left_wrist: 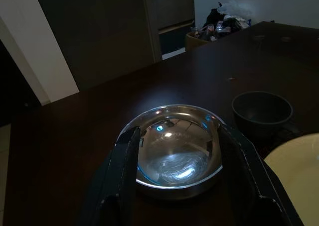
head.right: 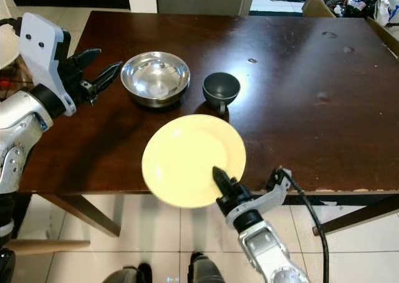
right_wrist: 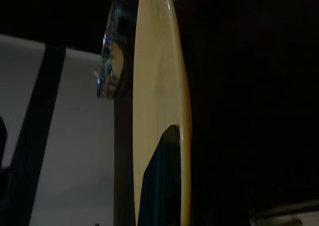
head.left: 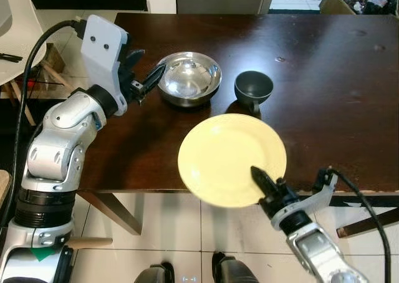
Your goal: Setting the table
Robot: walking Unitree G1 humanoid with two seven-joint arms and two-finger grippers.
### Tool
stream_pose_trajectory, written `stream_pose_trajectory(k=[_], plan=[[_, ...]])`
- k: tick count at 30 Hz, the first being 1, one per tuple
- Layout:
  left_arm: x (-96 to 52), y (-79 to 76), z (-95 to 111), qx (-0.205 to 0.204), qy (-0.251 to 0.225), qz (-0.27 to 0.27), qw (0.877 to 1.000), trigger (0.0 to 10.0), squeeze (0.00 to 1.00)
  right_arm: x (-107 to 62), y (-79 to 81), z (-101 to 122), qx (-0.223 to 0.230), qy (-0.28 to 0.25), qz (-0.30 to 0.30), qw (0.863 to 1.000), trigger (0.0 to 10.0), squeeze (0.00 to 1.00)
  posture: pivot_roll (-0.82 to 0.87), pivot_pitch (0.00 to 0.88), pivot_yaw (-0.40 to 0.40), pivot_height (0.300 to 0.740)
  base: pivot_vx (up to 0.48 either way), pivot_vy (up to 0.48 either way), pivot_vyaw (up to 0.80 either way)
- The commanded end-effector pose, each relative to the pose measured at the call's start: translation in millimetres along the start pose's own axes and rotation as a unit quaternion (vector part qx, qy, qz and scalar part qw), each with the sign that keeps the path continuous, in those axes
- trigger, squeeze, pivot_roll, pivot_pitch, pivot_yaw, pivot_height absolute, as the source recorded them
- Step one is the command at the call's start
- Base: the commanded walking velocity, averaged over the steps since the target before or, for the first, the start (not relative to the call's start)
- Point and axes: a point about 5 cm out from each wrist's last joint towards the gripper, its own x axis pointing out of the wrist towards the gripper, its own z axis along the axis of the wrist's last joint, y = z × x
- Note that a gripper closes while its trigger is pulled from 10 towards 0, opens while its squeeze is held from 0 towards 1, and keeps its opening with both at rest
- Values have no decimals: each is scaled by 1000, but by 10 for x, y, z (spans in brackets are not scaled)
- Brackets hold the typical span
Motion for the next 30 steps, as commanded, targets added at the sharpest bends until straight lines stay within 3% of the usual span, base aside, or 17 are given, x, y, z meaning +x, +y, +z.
stream_pose_trajectory(k=[1,6,10,15,30], plan=[[-22,-9,-32,0,7,0,1000,10000,0,13,-55,17,23,-6,-9,1000,10000,0,-94,146,75,740,0,0,0],[-32,-15,-27,1,8,-1,1000,10000,0,246,6,51,33,9,6,999,10000,0,-85,145,77,740,0,0,0],[-33,-16,-15,3,7,0,1000,10000,0,348,27,-31,8,41,0,999,10000,0,-75,143,70,740,0,0,0],[-63,-5,-18,4,8,5,1000,10000,0,431,-12,-31,13,30,-36,999,10000,0,-72,151,69,740,0,0,0],[-53,-41,-32,-3,11,0,1000,10000,0,315,-10,59,22,-8,-89,996,10000,0,-85,161,67,740,0,0,0]])
